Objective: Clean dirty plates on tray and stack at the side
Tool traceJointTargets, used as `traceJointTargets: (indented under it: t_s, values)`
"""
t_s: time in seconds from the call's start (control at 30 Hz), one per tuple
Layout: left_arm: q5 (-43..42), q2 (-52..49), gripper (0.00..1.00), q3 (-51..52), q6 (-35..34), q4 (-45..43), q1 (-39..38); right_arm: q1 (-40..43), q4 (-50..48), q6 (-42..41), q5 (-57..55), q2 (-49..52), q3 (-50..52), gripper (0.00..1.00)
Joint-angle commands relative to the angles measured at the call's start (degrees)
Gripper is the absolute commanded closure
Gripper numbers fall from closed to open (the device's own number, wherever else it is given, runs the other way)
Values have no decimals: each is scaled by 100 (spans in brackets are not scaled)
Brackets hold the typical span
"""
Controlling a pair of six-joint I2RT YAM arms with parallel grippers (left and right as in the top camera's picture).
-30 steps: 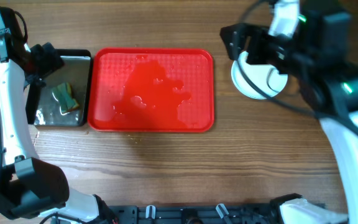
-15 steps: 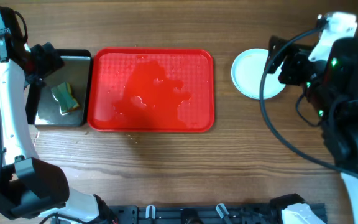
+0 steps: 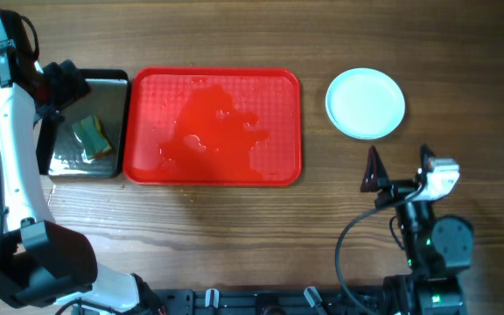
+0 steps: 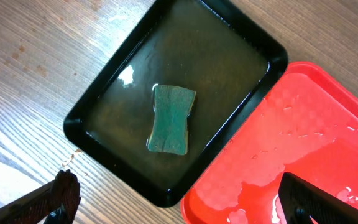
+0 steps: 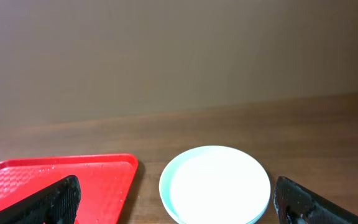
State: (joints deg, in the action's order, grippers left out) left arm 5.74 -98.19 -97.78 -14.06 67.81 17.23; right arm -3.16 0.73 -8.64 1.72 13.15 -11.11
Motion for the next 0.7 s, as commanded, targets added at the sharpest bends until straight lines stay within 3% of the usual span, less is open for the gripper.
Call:
traceJointTargets:
  t_s: [0.0, 0.27, 0.67]
  values:
    - [13, -7, 0, -35, -9, -2, 26, 50, -15, 98, 146, -551, 557, 0]
    - [13, -7, 0, -35, -9, -2, 26, 50, -92, 221, 179, -1298, 1084, 0]
    - [13, -7, 0, -35, -9, -2, 26, 50, -90, 210, 179, -1287, 1082, 0]
